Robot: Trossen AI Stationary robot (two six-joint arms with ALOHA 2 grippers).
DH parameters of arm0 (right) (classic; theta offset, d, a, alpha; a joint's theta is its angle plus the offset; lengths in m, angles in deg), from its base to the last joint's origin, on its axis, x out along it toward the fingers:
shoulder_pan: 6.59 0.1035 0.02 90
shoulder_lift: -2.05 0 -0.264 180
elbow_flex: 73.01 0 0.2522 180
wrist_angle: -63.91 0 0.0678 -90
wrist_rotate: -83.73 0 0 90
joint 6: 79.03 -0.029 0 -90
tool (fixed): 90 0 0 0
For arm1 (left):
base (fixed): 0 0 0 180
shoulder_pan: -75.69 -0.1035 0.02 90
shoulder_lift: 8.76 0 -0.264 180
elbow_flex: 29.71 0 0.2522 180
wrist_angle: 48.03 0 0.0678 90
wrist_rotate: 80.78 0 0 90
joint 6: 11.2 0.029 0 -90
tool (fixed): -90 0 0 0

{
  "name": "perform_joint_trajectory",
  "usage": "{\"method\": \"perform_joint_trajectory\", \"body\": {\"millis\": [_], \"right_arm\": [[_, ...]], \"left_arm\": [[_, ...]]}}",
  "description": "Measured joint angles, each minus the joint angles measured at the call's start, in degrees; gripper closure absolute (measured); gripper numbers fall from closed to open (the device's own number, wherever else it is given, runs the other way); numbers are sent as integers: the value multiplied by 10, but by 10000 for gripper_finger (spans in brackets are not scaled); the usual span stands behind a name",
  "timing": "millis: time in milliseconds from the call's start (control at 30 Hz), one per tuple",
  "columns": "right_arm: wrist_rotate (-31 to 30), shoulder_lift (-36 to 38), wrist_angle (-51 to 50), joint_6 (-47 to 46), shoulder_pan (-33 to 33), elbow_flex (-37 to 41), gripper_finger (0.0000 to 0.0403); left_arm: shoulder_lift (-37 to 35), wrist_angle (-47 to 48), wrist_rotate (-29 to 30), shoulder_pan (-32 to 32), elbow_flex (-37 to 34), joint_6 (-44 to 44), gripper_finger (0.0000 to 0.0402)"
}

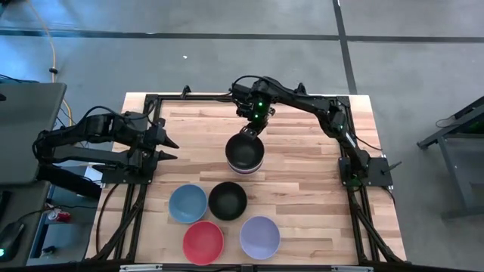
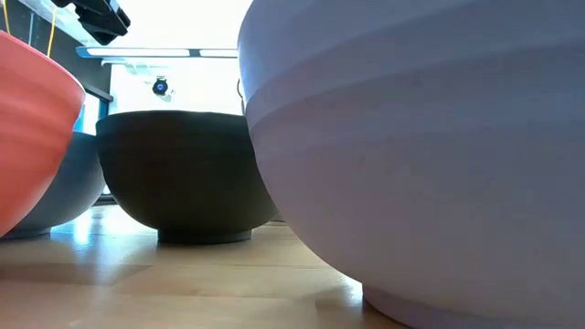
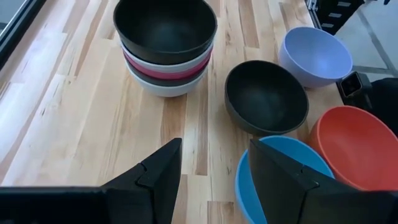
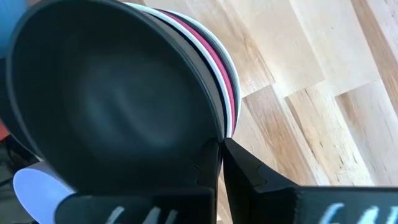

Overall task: Nest bowls inside each other
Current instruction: Stack the right black bowl on top of the white bowl

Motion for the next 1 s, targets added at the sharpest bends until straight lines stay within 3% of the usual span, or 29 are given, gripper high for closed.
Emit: {"method": "perform_joint_trajectory", "body": {"millis": [433, 733, 1000], "right_arm": [[7, 0, 0, -2, 2, 3, 403], [22, 1, 16, 2, 6, 70, 403], [19, 1, 24, 8, 6, 40, 403]], "left_arm": [[0, 0, 0, 0, 0, 0, 227], [0, 0, 0, 0, 0, 0, 227], [0, 0, 0, 0, 0, 2, 227]]}}
